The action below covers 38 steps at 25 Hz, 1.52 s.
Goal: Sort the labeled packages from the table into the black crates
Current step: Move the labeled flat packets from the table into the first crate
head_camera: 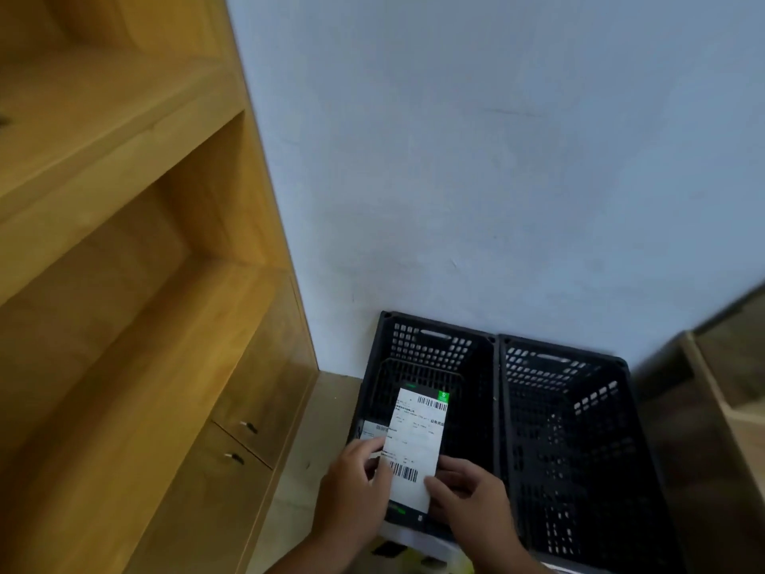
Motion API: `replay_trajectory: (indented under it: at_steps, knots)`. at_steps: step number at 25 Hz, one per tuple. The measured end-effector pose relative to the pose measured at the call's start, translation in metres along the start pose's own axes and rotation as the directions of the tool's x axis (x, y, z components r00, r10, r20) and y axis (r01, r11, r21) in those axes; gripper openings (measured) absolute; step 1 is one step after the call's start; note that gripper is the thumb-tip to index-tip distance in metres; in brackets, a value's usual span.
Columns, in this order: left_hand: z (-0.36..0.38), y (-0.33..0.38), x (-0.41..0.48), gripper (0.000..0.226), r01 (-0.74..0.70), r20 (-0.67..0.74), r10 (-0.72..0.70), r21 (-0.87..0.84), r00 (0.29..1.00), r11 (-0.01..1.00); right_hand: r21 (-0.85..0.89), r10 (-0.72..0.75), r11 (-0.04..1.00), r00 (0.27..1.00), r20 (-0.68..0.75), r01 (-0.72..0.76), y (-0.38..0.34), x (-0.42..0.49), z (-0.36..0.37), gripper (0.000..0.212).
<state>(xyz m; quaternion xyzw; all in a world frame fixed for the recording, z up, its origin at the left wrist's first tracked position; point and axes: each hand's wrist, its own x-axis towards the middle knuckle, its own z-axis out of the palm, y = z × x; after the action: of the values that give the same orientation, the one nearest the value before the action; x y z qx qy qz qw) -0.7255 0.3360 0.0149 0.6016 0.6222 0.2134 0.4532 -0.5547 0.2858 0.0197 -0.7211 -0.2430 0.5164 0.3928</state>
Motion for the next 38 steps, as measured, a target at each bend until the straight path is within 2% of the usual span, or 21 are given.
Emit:
replay_trajectory:
  at_steps: [3,8,10,13,15,20,26,31,33,35,38]
  knots:
    - [0.000,-0.010,0.010,0.037,0.040,0.029,-0.038,-0.054,0.999,0.998,-0.050,-0.042,0.998,0.998,-0.035,0.040,0.006,0.005,0.015,0.036]
    - [0.014,-0.052,0.035,0.032,0.157,0.088,-0.149,-0.095,0.985,0.983,-0.083,0.059,0.994,0.995,-0.082,-0.065,0.044,0.043,0.038,0.041]
    - [0.022,-0.075,0.062,0.031,0.147,0.068,-0.146,-0.009,0.987,0.989,-0.101,0.077,0.991,0.990,-0.117,-0.089,0.064,0.075,0.048,0.040]
    - [0.034,-0.123,0.113,0.039,0.140,-0.088,-0.126,0.175,0.988,0.975,-0.142,0.097,0.983,0.986,-0.132,-0.116,0.111,0.137,0.071,0.039]
    - [0.046,-0.152,0.145,0.040,0.194,-0.157,-0.167,0.174,0.973,0.966,-0.177,0.106,0.976,0.987,-0.121,-0.127,0.139,0.176,0.089,0.040]
    - [0.076,-0.197,0.185,0.041,0.216,-0.162,-0.193,0.139,0.968,0.966,-0.274,0.115,0.954,0.992,-0.052,-0.125,0.201,0.243,0.112,0.030]
    - [0.083,-0.230,0.187,0.038,0.234,-0.154,-0.220,0.082,0.963,0.969,-0.432,0.153,0.892,0.988,0.002,-0.137,0.228,0.264,0.120,0.031]
    - [0.067,-0.244,0.189,0.031,0.243,-0.198,-0.236,0.014,0.951,0.970,-0.465,0.170,0.877,0.983,0.067,-0.120,0.232,0.260,0.130,0.041]
    - [0.061,-0.240,0.183,0.031,0.218,-0.206,-0.203,0.055,0.957,0.974,-0.470,0.177,0.874,0.982,0.063,-0.127,0.220,0.251,0.124,0.052]
    - [0.056,-0.219,0.168,0.038,0.128,-0.204,-0.088,0.192,0.975,0.973,-0.541,0.114,0.837,0.993,0.014,-0.088,0.200,0.232,0.105,0.067]
    - [0.047,-0.170,0.135,0.044,-0.004,-0.130,0.058,0.383,0.990,0.924,-0.734,0.002,0.679,1.000,0.023,0.016,0.151,0.185,0.072,0.076]
